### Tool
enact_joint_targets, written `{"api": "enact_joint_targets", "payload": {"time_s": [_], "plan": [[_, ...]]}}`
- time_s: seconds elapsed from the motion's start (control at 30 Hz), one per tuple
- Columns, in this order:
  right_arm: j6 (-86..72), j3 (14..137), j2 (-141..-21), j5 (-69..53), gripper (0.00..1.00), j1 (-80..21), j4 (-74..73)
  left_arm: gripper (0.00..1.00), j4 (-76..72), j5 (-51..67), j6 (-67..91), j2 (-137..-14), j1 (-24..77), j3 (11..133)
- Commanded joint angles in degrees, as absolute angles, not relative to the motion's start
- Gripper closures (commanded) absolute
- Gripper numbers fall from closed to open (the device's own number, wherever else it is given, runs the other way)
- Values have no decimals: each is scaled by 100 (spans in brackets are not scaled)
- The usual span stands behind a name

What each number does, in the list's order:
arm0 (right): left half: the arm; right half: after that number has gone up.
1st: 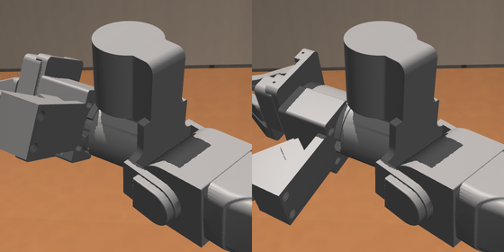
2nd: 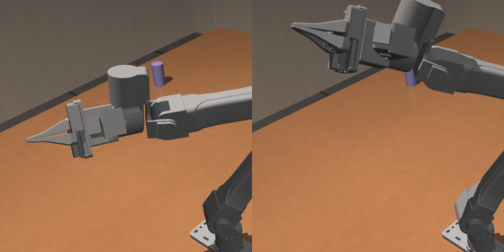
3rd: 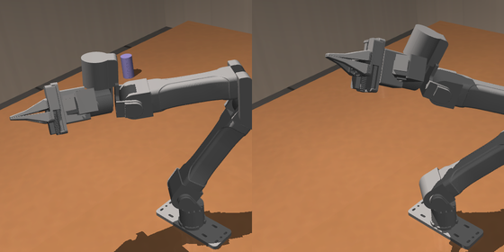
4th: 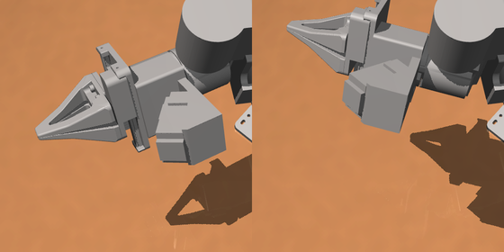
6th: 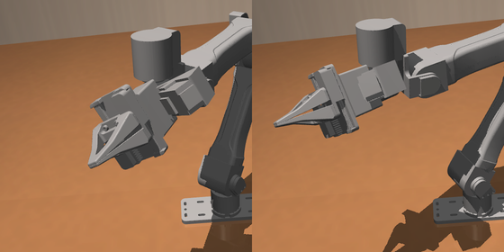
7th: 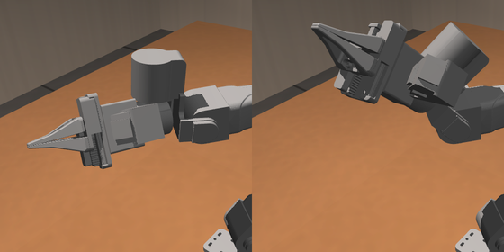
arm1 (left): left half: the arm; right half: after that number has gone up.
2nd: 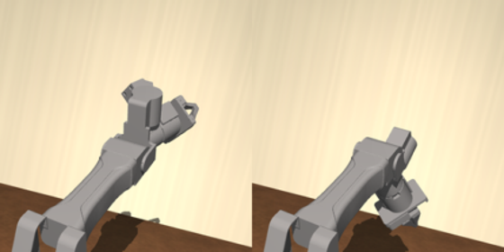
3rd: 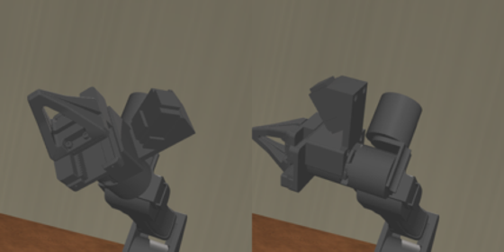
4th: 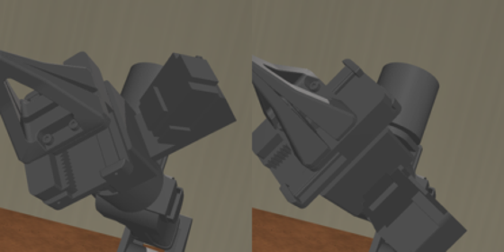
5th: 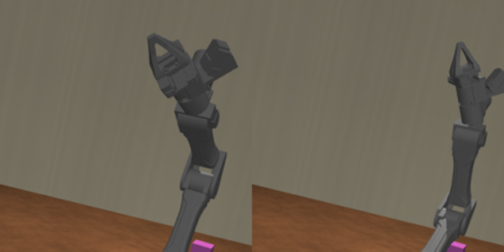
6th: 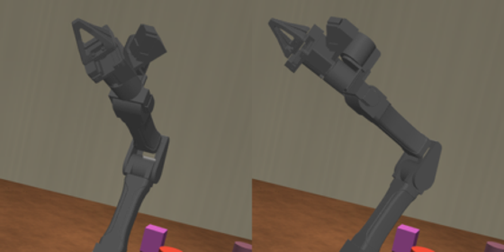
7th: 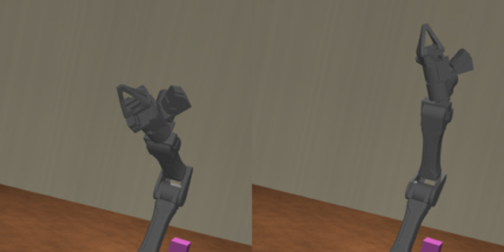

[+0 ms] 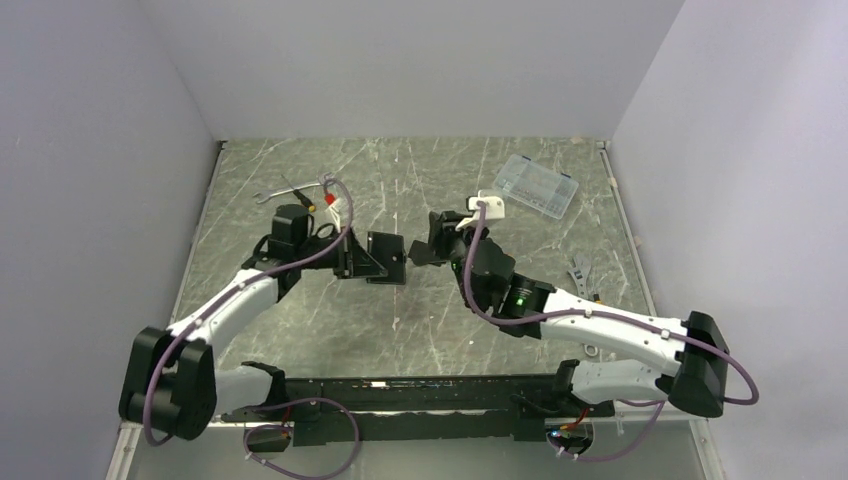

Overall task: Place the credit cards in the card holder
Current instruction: Open the card holder, then place the card holder at the center of the board.

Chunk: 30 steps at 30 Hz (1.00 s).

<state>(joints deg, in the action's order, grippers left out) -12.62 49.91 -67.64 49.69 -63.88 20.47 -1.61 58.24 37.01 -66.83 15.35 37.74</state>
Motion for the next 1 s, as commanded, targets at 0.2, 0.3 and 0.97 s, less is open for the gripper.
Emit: {"api": "enact_joint_targets", "payload": {"time_s": [0.2, 0.3, 0.97], "plan": [[-3589, 4431, -5810, 4768, 56, -6167, -1071, 100, -9, 5019, 3041, -8350, 2997, 4144], [-3861, 4284, -5678, 4495, 56, -6023, -1497, 100, -9, 4906, 2828, -8893, 3268, 4337], [-3496, 4406, -6774, 2392, 56, -4818, -1351, 16, 437, 4460, 2216, -8389, 3170, 4167]]}}
